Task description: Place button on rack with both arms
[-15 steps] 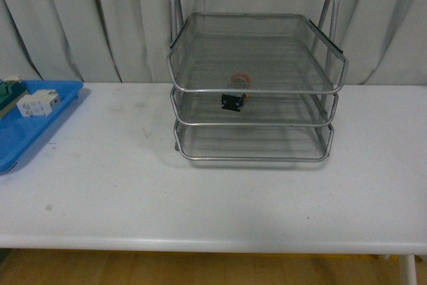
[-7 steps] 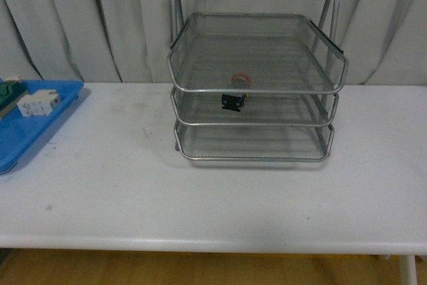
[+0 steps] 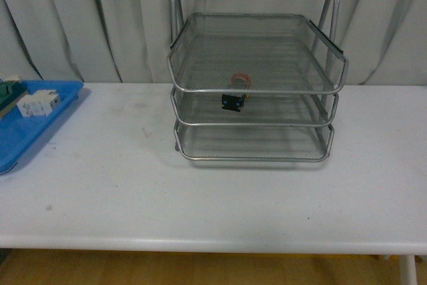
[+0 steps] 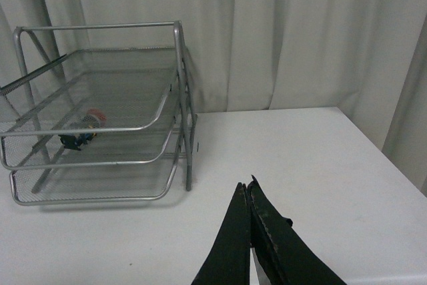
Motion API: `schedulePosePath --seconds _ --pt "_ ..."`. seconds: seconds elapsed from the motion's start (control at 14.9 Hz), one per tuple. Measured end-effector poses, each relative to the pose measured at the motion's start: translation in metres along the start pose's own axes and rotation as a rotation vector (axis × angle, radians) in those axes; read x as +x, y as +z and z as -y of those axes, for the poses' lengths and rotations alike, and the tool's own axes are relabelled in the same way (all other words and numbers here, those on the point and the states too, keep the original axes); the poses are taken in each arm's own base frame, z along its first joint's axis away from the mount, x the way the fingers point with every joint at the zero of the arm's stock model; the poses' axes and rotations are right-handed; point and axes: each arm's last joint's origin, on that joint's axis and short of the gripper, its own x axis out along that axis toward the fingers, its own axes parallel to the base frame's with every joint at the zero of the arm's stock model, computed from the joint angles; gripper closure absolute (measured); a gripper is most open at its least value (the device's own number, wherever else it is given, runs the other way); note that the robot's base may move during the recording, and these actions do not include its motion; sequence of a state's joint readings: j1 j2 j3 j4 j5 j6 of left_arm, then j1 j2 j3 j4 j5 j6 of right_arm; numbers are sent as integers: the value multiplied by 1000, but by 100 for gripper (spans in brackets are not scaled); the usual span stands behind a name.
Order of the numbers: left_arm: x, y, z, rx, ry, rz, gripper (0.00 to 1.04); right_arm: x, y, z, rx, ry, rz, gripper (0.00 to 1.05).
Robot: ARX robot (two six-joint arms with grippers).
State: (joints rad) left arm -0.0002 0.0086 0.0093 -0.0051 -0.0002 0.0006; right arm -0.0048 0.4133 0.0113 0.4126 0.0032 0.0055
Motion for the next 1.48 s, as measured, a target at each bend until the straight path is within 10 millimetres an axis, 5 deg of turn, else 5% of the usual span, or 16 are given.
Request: schedulePosePath --seconds 1.01,1.48 --pt "0 0 0 0 0 2 7 -27 -3 0 -2 3 -6 102" --pt "0 0 0 0 0 2 7 -27 -3 0 -2 3 -6 9"
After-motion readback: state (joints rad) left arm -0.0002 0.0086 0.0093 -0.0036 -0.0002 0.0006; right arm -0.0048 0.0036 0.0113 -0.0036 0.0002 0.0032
